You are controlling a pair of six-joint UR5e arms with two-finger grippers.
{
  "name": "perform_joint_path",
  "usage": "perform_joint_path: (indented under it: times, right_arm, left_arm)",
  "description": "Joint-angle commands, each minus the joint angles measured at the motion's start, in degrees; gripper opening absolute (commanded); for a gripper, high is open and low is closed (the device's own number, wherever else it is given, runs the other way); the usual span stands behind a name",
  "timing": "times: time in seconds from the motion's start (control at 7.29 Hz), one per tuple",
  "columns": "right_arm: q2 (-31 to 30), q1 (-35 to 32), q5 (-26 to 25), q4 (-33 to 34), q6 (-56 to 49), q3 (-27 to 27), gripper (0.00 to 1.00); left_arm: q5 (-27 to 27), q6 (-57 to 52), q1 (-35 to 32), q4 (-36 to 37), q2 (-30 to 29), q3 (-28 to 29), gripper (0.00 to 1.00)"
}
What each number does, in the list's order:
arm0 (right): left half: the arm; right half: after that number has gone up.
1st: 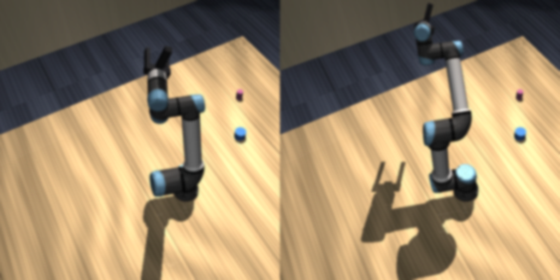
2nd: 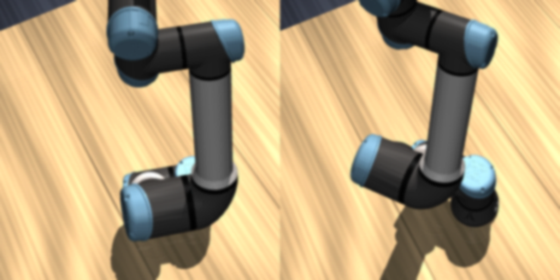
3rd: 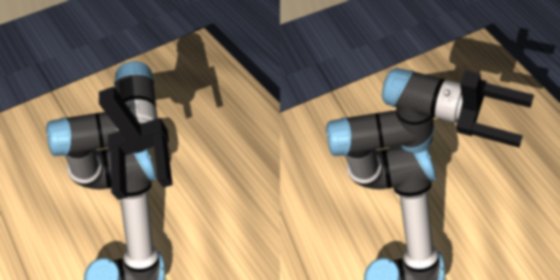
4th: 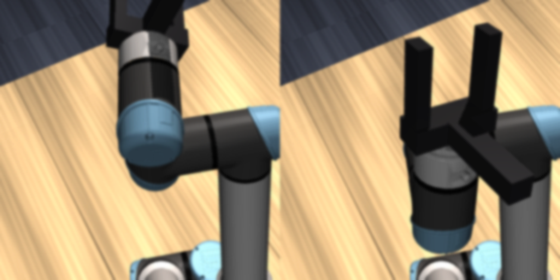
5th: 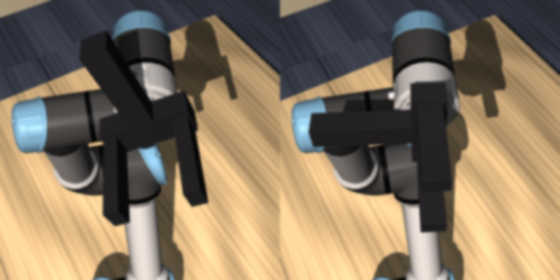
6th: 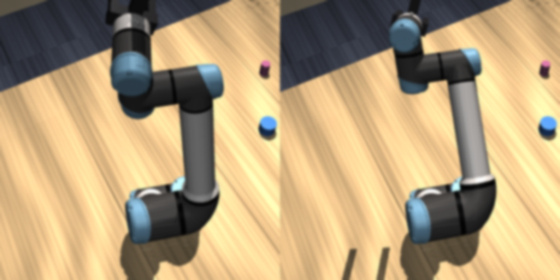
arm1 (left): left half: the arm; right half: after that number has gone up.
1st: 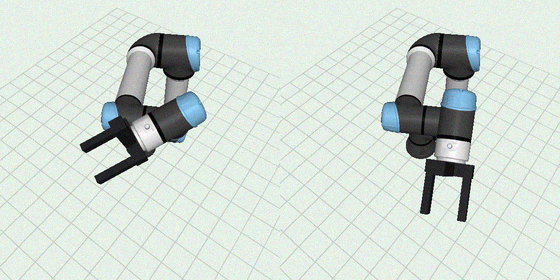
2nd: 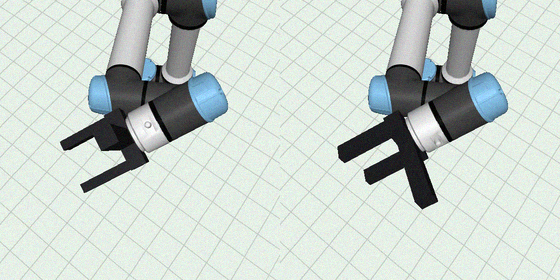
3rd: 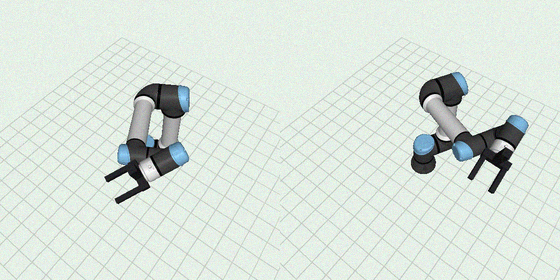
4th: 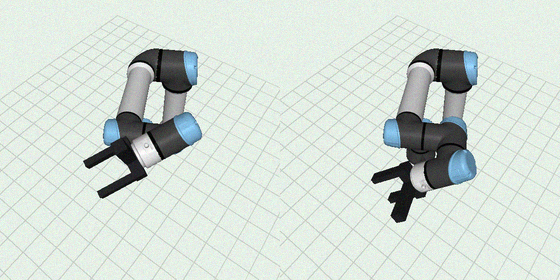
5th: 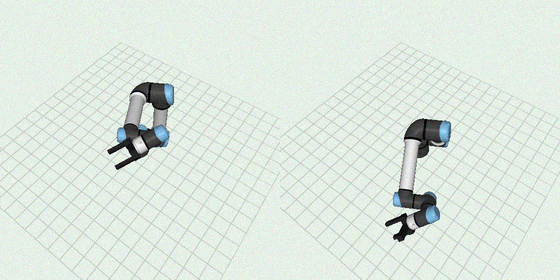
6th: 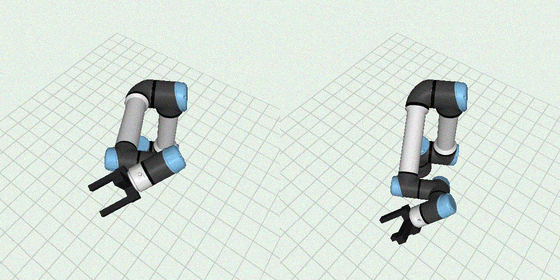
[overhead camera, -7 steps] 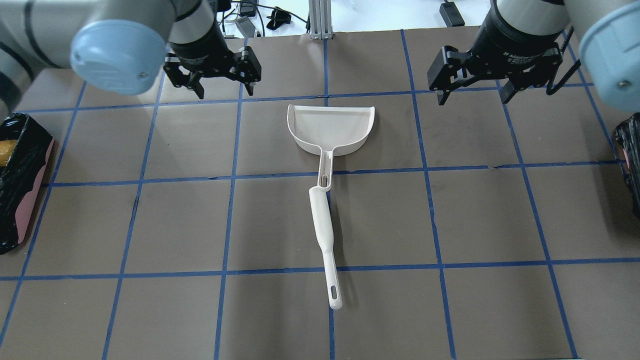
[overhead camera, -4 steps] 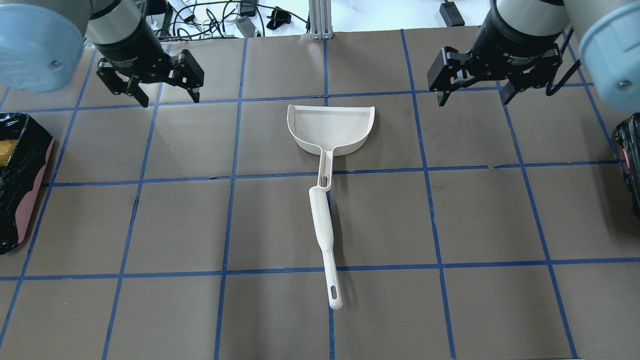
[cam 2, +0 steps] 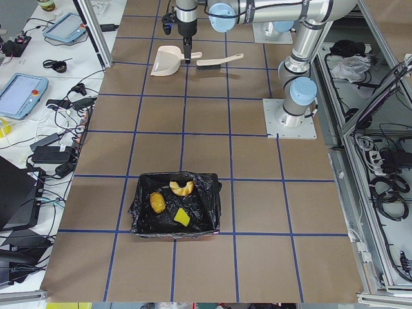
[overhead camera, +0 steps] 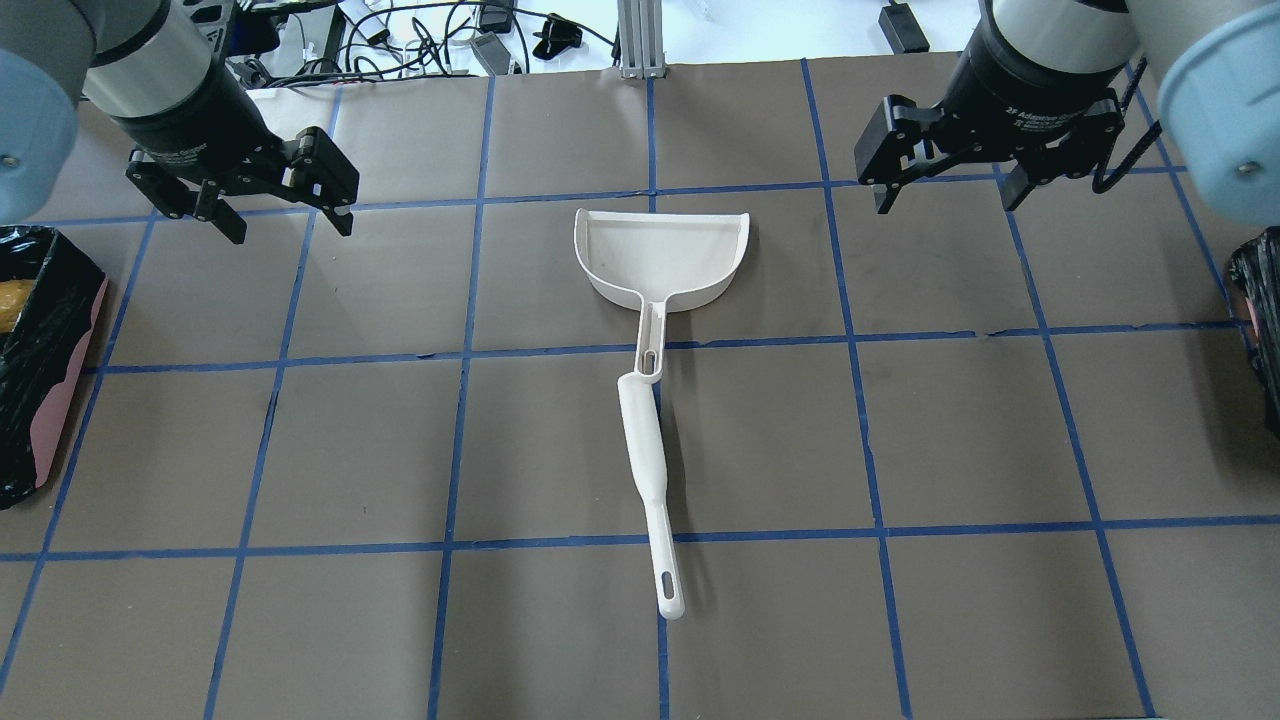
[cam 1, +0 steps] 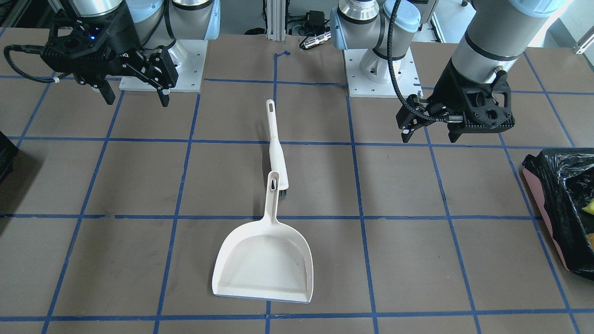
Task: Sweep and dump trash in nearest bin
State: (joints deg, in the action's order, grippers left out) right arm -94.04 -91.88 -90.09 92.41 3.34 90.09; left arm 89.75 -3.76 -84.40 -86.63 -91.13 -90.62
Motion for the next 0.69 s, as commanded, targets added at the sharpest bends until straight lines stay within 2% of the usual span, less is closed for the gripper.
perform_joint_path:
  times: [0.0,0.55]
  right_arm:
    - [0.0,-0.1,0.0,-0.1,0.0,0.0,1.00]
    - [0.1,0.0,0.0,-0.4,0.0,0.1,1.00]
  left_arm:
    - [-0.3,-0.1,-0.1,0.1,0.9,-1.4,1.00]
    - [-0.3,-0.1,-0.2,0.1,1.2,-1.6,1.00]
